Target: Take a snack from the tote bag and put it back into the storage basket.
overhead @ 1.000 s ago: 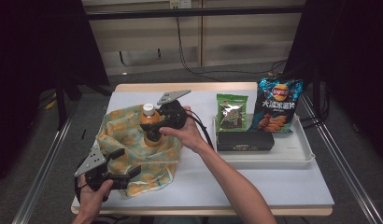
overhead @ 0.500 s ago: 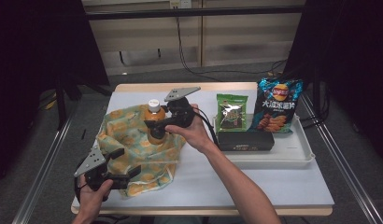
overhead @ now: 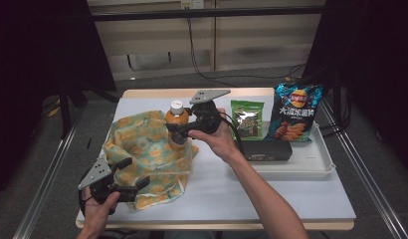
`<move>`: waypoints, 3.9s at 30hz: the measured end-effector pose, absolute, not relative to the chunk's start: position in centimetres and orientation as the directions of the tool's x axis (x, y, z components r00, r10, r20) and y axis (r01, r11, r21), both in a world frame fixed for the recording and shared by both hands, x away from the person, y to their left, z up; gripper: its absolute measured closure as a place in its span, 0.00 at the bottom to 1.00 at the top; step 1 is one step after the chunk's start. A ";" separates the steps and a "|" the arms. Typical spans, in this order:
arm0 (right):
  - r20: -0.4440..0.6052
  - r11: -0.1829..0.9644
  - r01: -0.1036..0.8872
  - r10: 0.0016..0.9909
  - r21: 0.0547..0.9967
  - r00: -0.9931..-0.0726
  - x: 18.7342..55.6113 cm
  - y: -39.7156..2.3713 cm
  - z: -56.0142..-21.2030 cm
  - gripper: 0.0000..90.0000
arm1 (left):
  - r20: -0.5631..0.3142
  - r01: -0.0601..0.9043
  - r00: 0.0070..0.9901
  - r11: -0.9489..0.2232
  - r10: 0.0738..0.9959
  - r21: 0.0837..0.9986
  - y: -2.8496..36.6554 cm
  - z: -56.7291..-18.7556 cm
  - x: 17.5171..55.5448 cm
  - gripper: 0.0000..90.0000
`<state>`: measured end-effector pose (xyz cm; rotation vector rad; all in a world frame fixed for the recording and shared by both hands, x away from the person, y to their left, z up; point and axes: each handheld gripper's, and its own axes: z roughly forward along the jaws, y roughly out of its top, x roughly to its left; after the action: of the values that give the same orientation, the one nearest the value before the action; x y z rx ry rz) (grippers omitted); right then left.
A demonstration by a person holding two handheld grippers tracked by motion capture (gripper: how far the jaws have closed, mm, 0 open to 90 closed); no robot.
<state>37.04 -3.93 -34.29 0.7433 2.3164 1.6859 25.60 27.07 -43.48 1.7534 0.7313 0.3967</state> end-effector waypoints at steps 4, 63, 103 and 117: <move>0.135 0.232 0.286 0.506 0.930 -0.852 36.8 -4.7 -34.0 0.35 | -0.089 0.260 0.748 -0.168 0.658 0.951 27.0 -43.4 25.5 0.06; 0.108 0.149 0.309 0.728 0.939 -0.677 29.7 -22.4 -34.3 0.35 | -0.086 0.257 0.741 -0.162 0.666 0.953 26.7 -43.3 25.4 0.06; 0.103 0.098 0.347 0.850 0.933 -0.517 26.2 -32.2 -36.5 0.35 | -0.095 0.268 0.735 -0.160 0.671 0.950 26.9 -43.4 25.6 0.06; 0.101 0.085 0.382 0.892 0.920 -0.440 26.2 -36.1 -37.2 0.35 | -0.094 0.269 0.735 -0.162 0.672 0.950 26.9 -43.4 25.7 0.06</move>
<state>26.23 -36.09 -37.23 1.2530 1.8701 1.3398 25.67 26.91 -43.42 1.7432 0.7468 0.4199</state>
